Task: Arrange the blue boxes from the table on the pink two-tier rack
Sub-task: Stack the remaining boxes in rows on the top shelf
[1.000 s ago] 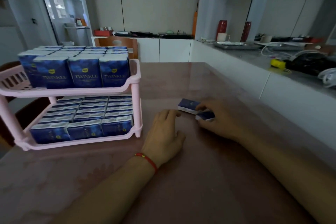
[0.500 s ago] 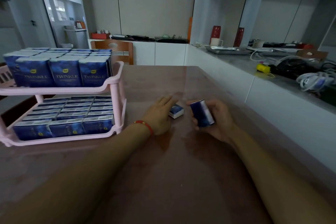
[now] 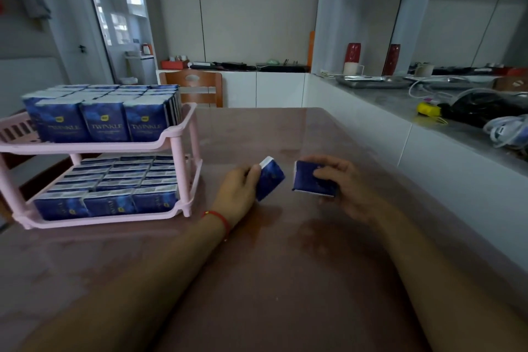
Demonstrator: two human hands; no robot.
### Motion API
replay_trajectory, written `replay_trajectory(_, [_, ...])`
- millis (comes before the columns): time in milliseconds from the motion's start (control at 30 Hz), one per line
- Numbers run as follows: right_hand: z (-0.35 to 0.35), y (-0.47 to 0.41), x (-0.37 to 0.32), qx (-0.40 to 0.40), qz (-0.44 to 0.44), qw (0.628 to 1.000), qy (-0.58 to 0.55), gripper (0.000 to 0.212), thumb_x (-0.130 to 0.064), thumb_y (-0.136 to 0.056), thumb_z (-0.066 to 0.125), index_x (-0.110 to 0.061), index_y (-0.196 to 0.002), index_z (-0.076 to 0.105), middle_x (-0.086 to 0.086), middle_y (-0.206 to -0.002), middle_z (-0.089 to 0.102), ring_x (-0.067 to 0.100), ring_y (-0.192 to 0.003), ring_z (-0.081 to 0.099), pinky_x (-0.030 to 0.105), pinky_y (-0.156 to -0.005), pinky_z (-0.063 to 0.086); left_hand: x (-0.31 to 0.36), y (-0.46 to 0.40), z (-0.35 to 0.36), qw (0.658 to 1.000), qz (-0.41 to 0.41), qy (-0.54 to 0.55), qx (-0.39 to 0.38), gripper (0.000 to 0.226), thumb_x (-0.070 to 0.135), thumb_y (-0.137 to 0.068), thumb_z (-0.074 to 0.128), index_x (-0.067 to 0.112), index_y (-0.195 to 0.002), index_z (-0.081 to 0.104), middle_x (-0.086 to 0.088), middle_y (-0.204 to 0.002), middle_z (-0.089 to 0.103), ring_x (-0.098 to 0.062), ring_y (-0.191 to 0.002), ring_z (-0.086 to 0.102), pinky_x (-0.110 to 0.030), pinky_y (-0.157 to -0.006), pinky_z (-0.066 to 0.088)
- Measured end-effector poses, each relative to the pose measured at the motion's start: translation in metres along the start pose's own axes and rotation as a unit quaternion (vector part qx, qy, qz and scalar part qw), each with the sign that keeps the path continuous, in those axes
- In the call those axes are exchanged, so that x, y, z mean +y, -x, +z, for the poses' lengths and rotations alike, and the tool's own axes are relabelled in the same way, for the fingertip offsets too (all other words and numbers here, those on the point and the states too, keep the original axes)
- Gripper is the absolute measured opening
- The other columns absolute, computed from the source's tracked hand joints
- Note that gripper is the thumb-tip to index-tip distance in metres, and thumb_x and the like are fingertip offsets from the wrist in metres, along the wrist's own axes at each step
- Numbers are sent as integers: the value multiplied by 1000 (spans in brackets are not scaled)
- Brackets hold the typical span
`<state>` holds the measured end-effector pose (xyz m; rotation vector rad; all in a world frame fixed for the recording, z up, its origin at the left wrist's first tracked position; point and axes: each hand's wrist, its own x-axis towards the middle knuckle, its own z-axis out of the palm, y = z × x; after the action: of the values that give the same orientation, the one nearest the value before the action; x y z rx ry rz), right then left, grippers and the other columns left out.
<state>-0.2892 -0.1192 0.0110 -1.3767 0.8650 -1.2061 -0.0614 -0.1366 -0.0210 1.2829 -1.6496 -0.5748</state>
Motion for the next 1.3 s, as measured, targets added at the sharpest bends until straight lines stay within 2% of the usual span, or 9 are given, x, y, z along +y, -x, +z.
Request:
replay_trajectory(100, [3, 9, -5, -100, -16, 995, 18, 39, -10, -79, 70, -18, -117, 67, 4, -101, 71, 20, -76, 66, 27, -52, 52, 19, 19, -14, 976, -95, 196, -18, 35, 25, -107, 45, 7, -86, 66, -9, -71, 64, -17, -60, 59, -29, -53, 54])
replay_trajectory(233, [40, 15, -5, -60, -80, 983, 153, 53, -25, -69, 85, -21, -117, 62, -9, -107, 71, 19, -94, 71, 33, -66, 60, 32, 50, -36, 963, -66, 250, -71, 28, 21, -105, 47, 0, -104, 65, -9, -82, 72, -19, -71, 69, -28, -57, 58])
replay_trajectory(367, [75, 26, -8, -18, -153, 949, 275, 56, -38, -74, 85, -36, -125, 60, -20, -122, 61, 9, -103, 65, 36, -76, 62, 34, 81, -66, 963, -27, 258, -71, 20, 15, -105, 47, 3, -107, 63, -3, -85, 71, -14, -77, 69, -29, -64, 60])
replay_trajectory(467, [95, 42, -23, -51, -160, 935, 314, 52, -55, -70, 83, -47, -117, 62, -26, -111, 67, 0, -100, 65, 31, -77, 59, 42, 104, -96, 968, 0, 231, -99, 22, 14, -104, 48, 0, -113, 62, -13, -90, 72, -14, -77, 69, -30, -71, 58])
replay_trajectory(600, [131, 58, -36, -90, -186, 923, 323, 59, -64, -61, 82, -39, -111, 65, -15, -106, 69, 9, -94, 69, 32, -76, 61, 45, 128, -141, 982, 53, 118, -140, 43, 17, -88, 75, 11, -128, 61, -7, -120, 71, -20, -109, 69, -41, -95, 57])
replay_trajectory(900, [244, 46, -68, -130, -219, 923, 287, 53, -39, -67, 89, -41, -112, 60, -11, -110, 66, 9, -97, 68, 38, -81, 61, 58, 134, -249, 985, 121, -117, -37, 75, 31, -78, 84, 29, -143, 45, 12, -127, 63, -5, -114, 62, -32, -98, 53])
replay_trajectory(1033, [297, 25, -95, -138, -254, 910, 296, 55, -30, -79, 83, -30, -129, 59, -15, -120, 57, 3, -102, 62, 29, -88, 58, 50, 117, -310, 996, 63, -55, 17, 78, 20, -73, 88, 29, -141, 50, 10, -122, 68, -9, -113, 65, -39, -98, 56])
replay_trajectory(1167, [343, -3, -128, -126, -306, 871, 363, 56, -27, -84, 78, -24, -136, 57, -8, -125, 56, 6, -106, 58, 22, -85, 54, 45, 106, -353, 996, 59, 2, 70, 69, 7, -77, 83, 20, -138, 54, 5, -122, 71, -8, -115, 66, -31, -97, 55])
replay_trajectory(1300, [379, -36, -154, -152, -288, 842, 429, 45, -28, -84, 77, -20, -126, 64, -5, -117, 66, 11, -101, 61, 25, -81, 52, 33, 92, -372, 995, 43, 7, 93, 51, 8, -87, 74, 19, -134, 57, 5, -123, 70, -5, -113, 66, -28, -96, 55])
